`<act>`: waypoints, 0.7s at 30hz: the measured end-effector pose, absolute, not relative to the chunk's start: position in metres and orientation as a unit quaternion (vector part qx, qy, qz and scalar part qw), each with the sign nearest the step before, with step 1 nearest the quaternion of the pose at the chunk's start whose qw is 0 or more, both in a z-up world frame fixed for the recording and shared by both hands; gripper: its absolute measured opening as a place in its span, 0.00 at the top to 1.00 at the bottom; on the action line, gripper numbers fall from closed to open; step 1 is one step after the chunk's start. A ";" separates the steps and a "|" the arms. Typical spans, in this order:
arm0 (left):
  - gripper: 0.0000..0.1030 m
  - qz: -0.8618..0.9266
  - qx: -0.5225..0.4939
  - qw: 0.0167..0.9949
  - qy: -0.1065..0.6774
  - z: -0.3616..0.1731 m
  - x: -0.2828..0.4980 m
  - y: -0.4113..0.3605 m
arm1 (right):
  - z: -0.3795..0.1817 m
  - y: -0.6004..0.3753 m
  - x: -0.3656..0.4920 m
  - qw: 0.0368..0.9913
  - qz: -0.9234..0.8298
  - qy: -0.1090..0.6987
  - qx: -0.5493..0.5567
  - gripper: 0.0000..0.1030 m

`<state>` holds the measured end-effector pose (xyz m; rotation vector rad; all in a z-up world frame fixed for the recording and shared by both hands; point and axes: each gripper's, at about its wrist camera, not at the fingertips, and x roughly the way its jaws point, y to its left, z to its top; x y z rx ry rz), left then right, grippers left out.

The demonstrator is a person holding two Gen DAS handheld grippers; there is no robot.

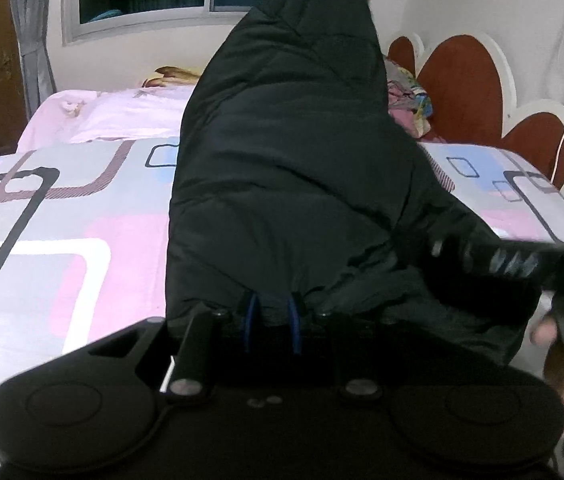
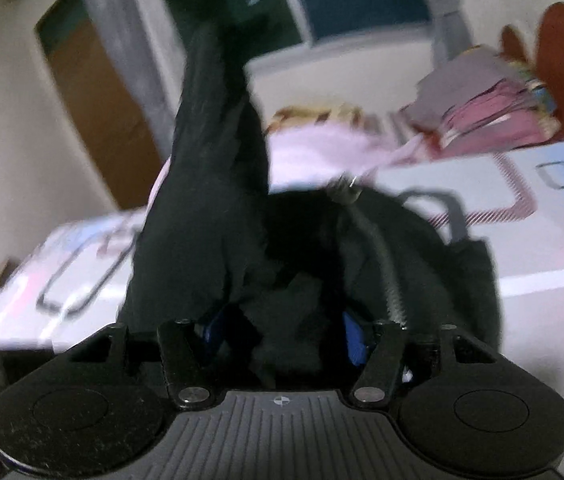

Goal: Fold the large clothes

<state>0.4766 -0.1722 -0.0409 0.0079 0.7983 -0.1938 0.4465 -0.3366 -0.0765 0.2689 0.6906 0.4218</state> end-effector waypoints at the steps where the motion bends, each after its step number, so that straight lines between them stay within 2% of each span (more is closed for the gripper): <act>1: 0.82 -0.092 0.003 0.917 0.388 -0.038 0.476 -0.171 | -0.082 -0.337 0.445 0.911 0.201 0.336 0.133 0.76; 5: 0.82 -0.017 0.011 0.929 0.370 -0.032 0.475 -0.156 | -0.094 -0.350 0.438 0.912 0.177 0.334 0.158 0.81; 9: 0.84 -0.031 -0.005 0.925 0.378 -0.035 0.490 -0.153 | -0.104 -0.362 0.431 0.912 0.165 0.339 0.165 0.82; 16: 0.91 -0.063 0.090 0.917 0.383 -0.066 0.495 -0.194 | -0.127 -0.389 0.418 0.898 0.155 0.352 0.213 0.82; 19: 0.91 -0.062 0.072 0.919 0.382 -0.059 0.496 -0.188 | -0.120 -0.389 0.419 0.898 0.156 0.356 0.207 0.81; 21: 0.88 -0.059 0.037 0.927 0.369 -0.046 0.499 -0.177 | -0.116 -0.390 0.419 0.897 0.155 0.358 0.208 0.81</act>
